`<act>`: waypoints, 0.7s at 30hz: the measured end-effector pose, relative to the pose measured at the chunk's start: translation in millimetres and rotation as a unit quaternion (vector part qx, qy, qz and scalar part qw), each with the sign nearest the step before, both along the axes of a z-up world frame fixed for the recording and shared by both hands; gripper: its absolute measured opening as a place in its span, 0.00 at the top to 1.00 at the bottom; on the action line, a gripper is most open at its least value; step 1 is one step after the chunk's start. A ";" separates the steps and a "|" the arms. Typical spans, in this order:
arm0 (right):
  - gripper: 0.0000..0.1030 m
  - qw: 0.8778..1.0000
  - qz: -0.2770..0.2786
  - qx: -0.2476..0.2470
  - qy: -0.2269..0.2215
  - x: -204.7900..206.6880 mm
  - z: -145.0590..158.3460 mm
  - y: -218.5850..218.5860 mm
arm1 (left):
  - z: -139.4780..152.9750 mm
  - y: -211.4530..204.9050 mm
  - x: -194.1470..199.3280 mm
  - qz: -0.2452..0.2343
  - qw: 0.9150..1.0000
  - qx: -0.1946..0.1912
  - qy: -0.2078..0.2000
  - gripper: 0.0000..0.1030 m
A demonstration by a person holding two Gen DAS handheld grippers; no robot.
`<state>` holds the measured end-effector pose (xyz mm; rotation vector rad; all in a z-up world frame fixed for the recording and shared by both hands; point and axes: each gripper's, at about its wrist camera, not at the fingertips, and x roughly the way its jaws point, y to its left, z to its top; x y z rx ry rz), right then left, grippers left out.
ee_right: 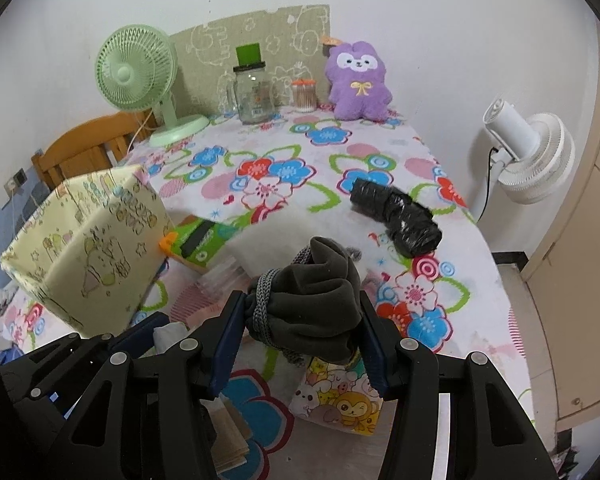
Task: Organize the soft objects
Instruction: 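Grasp the white rolled cloth with the left tool while the right tool lifts the glove, then carry both items over the yellow box and open the left tool to drop the white roll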
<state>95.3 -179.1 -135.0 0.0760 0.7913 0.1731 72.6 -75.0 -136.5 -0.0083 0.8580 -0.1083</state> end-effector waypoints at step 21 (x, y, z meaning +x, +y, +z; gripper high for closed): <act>0.45 0.999 -0.016 0.002 -0.052 -6.3 61.7 -3.3 | 56.9 2.2 2.2 -0.011 0.999 0.002 -0.042 0.71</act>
